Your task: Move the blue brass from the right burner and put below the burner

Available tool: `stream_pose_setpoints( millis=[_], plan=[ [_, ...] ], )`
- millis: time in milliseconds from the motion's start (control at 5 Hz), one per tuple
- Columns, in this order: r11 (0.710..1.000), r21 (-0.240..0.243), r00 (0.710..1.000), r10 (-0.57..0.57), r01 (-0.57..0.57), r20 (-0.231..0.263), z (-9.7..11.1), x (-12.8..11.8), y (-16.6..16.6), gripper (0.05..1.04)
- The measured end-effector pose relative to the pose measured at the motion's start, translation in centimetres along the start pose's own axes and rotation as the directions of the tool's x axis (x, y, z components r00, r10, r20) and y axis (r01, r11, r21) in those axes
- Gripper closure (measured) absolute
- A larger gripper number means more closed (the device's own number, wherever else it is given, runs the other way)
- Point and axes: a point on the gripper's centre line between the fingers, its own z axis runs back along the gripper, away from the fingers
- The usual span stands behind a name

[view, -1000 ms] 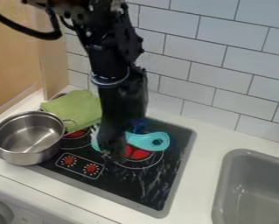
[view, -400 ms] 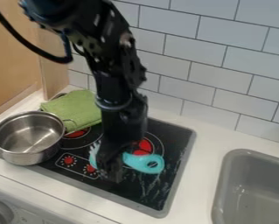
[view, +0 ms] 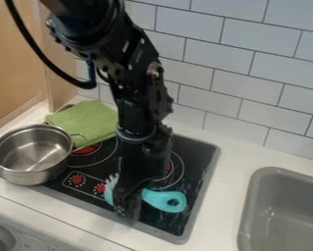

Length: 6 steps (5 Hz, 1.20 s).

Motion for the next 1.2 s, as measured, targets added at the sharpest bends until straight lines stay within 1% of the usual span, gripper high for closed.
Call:
stream_pose_setpoints(
  millis=[200,400,600,800,1000,1200],
  plan=[
    [1.0,-0.022,1.0,-0.007,0.007,-0.013,-0.3,-0.2,-0.3,0.327],
    [0.999,-0.034,1.0,-0.002,0.001,-0.015,-0.2,-0.3,-0.5,0.208],
    [1.0,0.009,1.0,0.018,-0.018,0.012,0.4,0.1,0.1,0.062],
    [1.0,0.012,1.0,0.024,-0.024,0.006,0.5,0.0,0.1,0.079],
    [1.0,0.003,1.0,0.022,-0.022,-0.005,0.5,-0.2,-0.1,0.086],
    [0.998,0.049,0.999,0.045,-0.046,0.022,2.3,-0.3,0.2,0.083]
  ],
)
